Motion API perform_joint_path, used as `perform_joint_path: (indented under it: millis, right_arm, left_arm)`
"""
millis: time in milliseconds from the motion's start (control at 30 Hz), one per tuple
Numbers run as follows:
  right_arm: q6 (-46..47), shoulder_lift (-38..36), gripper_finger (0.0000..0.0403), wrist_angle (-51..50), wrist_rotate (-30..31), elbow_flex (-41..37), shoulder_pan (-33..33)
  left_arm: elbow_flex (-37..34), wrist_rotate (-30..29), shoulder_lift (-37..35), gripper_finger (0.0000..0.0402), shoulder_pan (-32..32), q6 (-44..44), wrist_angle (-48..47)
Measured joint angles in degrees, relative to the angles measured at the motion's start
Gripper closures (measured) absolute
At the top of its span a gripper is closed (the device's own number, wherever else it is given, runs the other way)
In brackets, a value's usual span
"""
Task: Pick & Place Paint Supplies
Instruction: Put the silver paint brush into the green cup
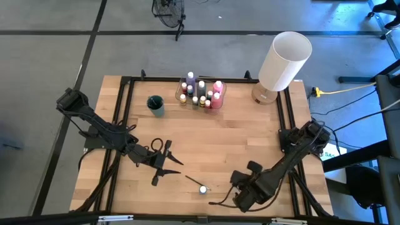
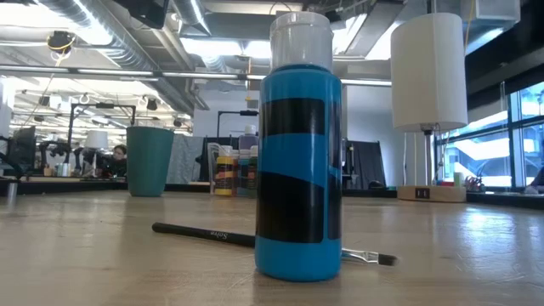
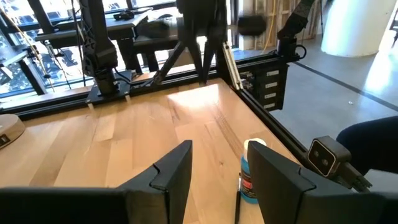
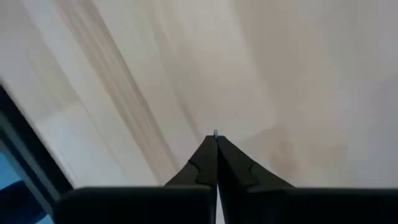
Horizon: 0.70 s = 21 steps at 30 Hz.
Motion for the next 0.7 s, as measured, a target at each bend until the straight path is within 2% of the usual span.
perform_joint_path:
  millis: [167, 300, 433, 533, 600, 700]
  right_arm:
    - [-16.25, -0.12, 0.0403, 4.22, 21.82, 12.71, 0.35]
    - [-34.2, -0.17, 0.0403, 14.96, 32.51, 16.35, 0.27]
    - [-50.39, -0.17, 0.0403, 26.83, 36.77, 16.44, -1.26]
    - [-57.23, -0.17, 0.0403, 36.15, 39.26, 16.44, -3.24]
    - [-61.66, -0.17, 0.0403, 41.94, 39.03, 16.47, -4.81]
    - [-68.12, -0.17, 0.0403, 49.04, 34.82, 16.47, -7.18]
  left_arm:
    - [0.01, 0.0, 0.02, 0.0251, 0.0, 0.0, 3.84]
    - [0.02, 0.01, 0.04, 0.0251, 0.0, 1.9, 11.73]
    - [0.06, -1.25, 0.04, 0.0251, 0.0, 2.45, 17.75]
    - [0.07, -2.14, 0.04, 0.0251, 0.03, 4.33, 18.98]
    - [0.07, -2.12, 0.04, 0.0251, 0.02, 8.0, 21.01]
    - [0.07, -0.9, 0.04, 0.0251, 0.0, 13.98, 24.77]
